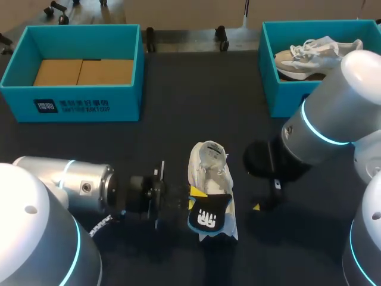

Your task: Take the shoe out of the shoebox, open the shoe tongue, remove and reinsert the insole, then place the shoe into the shoebox

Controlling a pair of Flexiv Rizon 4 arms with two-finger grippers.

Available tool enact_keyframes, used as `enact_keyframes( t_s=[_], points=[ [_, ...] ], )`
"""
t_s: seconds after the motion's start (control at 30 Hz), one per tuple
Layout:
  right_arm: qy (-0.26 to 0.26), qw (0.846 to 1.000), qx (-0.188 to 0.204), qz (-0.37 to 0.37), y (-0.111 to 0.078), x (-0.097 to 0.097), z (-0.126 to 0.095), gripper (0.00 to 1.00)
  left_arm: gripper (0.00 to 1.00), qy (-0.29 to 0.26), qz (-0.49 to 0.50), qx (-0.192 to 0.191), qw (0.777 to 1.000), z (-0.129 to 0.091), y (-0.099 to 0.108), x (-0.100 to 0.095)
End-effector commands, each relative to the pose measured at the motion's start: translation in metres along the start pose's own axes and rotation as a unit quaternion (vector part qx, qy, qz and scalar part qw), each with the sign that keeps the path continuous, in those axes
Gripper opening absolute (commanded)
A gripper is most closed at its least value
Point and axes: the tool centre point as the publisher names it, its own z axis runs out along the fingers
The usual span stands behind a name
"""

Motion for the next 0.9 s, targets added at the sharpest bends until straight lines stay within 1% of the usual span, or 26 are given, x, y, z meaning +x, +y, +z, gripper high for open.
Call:
enact_keyframes(
  t_s=[0.03,0.2,0.33,0.67,0.9],
  points=[
    [0.005,1.000,0.007,-0.001,0.006,-0.002,0.008,1.00,0.00,0.005,0.003,-0.002,1.000,0.010,0.003,0.003],
    [0.011,1.000,0.014,0.000,0.008,-0.001,0.010,1.00,0.00,0.006,0.000,0.007,1.000,0.015,0.006,0.006],
    [0.011,1.000,0.014,0.000,0.008,-0.001,0.011,1.00,0.00,-0.005,-0.019,-0.004,1.000,0.018,0.012,0.008],
    [0.011,1.000,0.014,0.000,0.008,-0.001,0.011,1.00,0.00,-0.005,-0.019,-0.004,1.000,0.018,0.012,0.008],
    [0.011,1.000,0.014,0.000,0.008,-0.001,0.011,1.00,0.00,-0.010,-0.019,0.005,1.000,0.020,0.017,0.004]
  ],
)
